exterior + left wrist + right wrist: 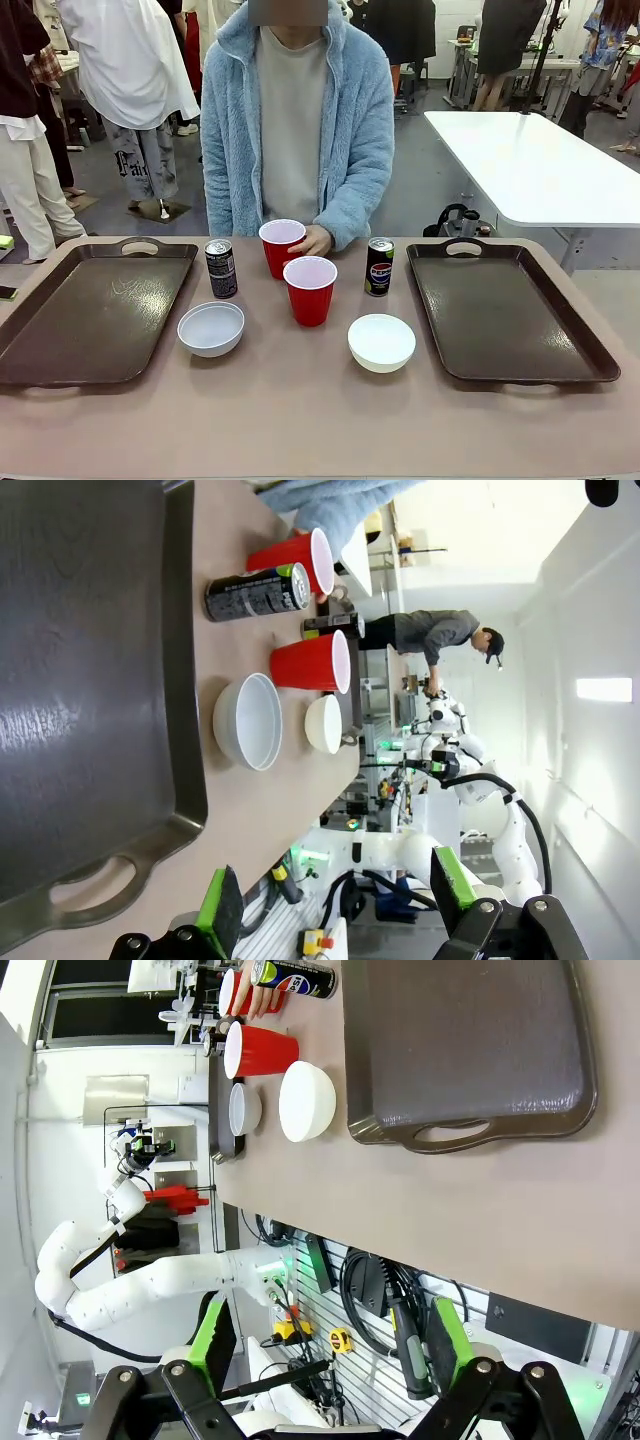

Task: Prepare tableware on both trays.
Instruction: Pick up a Picnic Bowl from the table and place it on a Handle tray.

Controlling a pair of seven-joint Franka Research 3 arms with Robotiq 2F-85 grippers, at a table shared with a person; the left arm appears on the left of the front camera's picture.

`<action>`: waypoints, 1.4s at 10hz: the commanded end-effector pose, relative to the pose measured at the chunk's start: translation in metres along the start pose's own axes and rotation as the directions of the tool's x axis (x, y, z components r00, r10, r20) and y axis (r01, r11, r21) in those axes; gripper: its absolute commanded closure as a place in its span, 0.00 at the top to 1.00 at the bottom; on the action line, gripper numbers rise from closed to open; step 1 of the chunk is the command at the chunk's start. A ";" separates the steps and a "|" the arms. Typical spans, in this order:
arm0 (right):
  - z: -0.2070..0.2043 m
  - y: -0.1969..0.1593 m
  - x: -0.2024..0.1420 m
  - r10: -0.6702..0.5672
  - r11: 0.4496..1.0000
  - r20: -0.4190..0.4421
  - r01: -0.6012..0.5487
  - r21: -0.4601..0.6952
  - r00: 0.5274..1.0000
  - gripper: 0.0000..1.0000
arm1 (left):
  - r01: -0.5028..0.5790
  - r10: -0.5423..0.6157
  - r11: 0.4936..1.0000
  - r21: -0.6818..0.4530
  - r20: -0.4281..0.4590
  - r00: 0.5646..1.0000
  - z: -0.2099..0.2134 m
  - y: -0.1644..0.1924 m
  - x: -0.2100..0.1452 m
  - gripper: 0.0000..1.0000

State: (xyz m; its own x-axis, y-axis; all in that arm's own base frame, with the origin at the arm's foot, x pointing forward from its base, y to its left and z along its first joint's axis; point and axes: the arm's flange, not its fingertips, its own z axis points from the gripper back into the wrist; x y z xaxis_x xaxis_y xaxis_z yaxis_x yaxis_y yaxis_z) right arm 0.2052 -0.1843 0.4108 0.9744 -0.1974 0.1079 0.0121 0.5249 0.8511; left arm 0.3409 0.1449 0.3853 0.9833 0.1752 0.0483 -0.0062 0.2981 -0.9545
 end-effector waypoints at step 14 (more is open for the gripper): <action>0.000 0.000 0.001 0.003 1.000 0.009 -0.003 0.010 1.000 1.00 | 0.294 -0.303 0.494 0.818 -0.155 0.940 -0.286 -0.113 -0.025 1.00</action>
State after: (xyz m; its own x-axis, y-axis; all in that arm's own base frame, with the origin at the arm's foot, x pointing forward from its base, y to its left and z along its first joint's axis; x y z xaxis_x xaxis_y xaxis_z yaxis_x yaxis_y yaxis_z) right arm 0.2051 -0.1847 0.4113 0.9742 -0.1994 0.1056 0.0165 0.5298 0.8480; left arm 0.3694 -0.1711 0.3963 0.9596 -0.0781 0.2704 0.1245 0.9794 -0.1590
